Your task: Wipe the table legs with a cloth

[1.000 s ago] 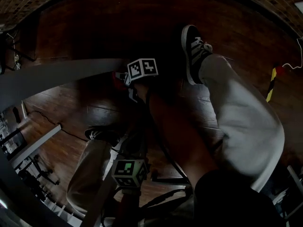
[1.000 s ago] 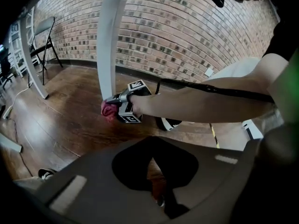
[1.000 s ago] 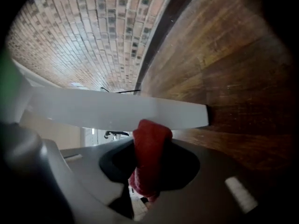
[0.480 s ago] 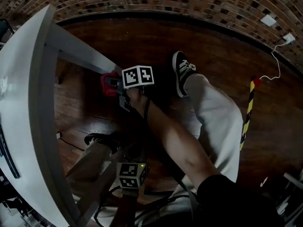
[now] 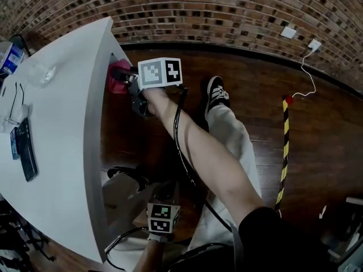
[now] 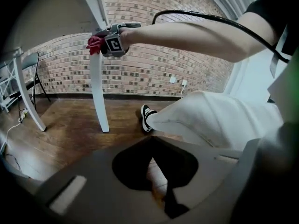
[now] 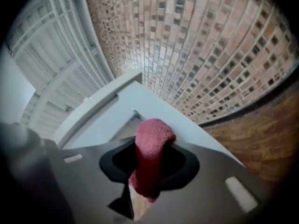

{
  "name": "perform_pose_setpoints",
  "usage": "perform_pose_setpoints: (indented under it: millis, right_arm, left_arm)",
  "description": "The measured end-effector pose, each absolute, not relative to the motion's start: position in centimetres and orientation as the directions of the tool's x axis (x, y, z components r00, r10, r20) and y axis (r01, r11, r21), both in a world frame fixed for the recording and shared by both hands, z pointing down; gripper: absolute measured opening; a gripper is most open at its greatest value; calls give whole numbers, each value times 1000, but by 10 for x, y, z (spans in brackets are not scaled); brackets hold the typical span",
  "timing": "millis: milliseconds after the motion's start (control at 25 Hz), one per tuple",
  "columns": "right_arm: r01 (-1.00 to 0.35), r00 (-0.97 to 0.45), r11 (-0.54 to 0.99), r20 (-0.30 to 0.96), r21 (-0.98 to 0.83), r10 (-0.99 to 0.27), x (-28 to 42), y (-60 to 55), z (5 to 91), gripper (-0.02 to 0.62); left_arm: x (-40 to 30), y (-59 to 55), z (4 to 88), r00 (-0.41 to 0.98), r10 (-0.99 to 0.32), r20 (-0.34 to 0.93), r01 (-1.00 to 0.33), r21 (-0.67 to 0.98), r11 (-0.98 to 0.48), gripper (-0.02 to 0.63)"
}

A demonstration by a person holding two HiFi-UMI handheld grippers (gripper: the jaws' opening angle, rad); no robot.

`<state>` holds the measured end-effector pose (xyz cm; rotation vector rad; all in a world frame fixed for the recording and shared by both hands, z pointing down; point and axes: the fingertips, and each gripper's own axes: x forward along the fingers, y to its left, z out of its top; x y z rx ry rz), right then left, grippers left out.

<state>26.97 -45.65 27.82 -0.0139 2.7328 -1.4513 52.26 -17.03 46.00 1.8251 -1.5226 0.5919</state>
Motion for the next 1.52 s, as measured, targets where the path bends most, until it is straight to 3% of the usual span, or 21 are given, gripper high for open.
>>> perform_pose_setpoints:
  millis: [600, 1200, 1360, 1520]
  right_arm:
    - [-211, -974, 850, 25, -483, -227, 356, -291, 182, 95]
    - [-156, -986, 891, 13, -427, -166, 442, -47, 163, 95]
    - [-198, -978, 877, 31, -437, -206, 485, -5, 151, 95]
    - [-302, -953, 851, 121, -430, -277, 515, 26, 193, 92]
  left_arm:
    - [525, -50, 414, 315, -707, 633, -947, 160, -279, 3]
    - [539, 89, 378, 279, -789, 547, -960, 144, -240, 3]
    - [546, 117, 338, 241, -841, 485, -970, 125, -207, 3]
    - [549, 141, 339, 275, -859, 432, -959, 189, -212, 2]
